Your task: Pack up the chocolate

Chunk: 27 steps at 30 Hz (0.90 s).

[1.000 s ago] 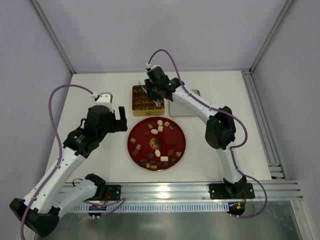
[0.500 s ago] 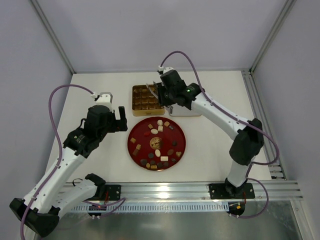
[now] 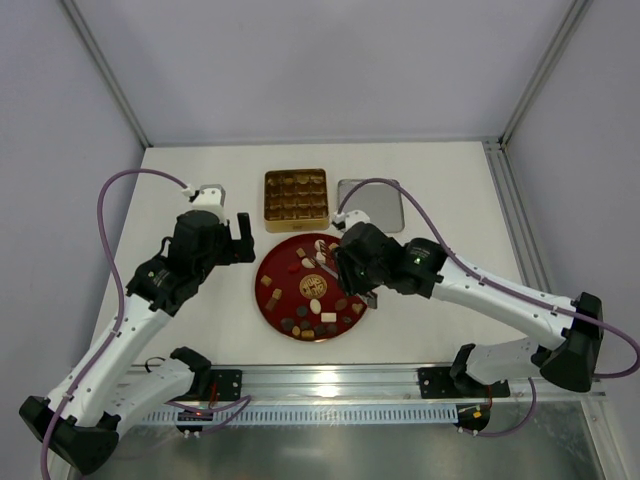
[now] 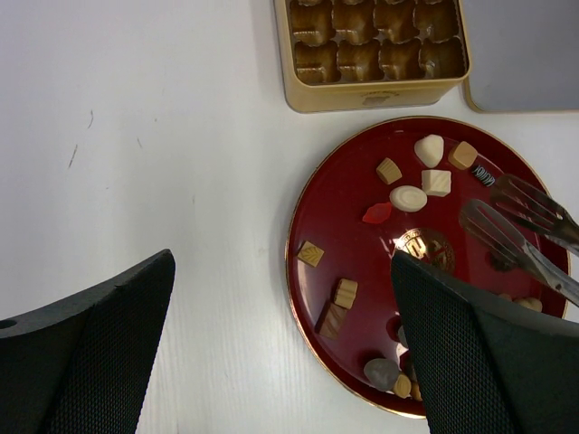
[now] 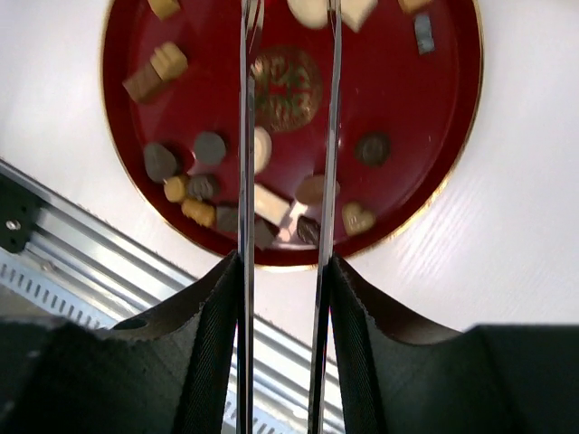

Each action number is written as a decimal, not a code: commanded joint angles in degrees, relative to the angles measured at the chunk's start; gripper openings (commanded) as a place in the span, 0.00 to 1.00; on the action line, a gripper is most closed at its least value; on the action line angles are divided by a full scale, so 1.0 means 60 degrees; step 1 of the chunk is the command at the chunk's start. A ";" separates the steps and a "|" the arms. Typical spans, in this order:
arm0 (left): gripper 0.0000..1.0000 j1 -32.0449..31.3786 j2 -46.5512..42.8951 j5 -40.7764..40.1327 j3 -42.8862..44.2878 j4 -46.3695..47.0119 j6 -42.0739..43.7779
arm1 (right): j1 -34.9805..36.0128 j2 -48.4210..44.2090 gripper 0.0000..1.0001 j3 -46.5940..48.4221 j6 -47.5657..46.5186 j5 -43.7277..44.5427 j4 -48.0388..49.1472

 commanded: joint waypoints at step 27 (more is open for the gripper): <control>1.00 -0.0005 0.0046 0.0049 0.0000 0.0265 0.0027 | 0.0169 -0.1383 0.44 -0.2053 0.1596 0.0052 -0.1393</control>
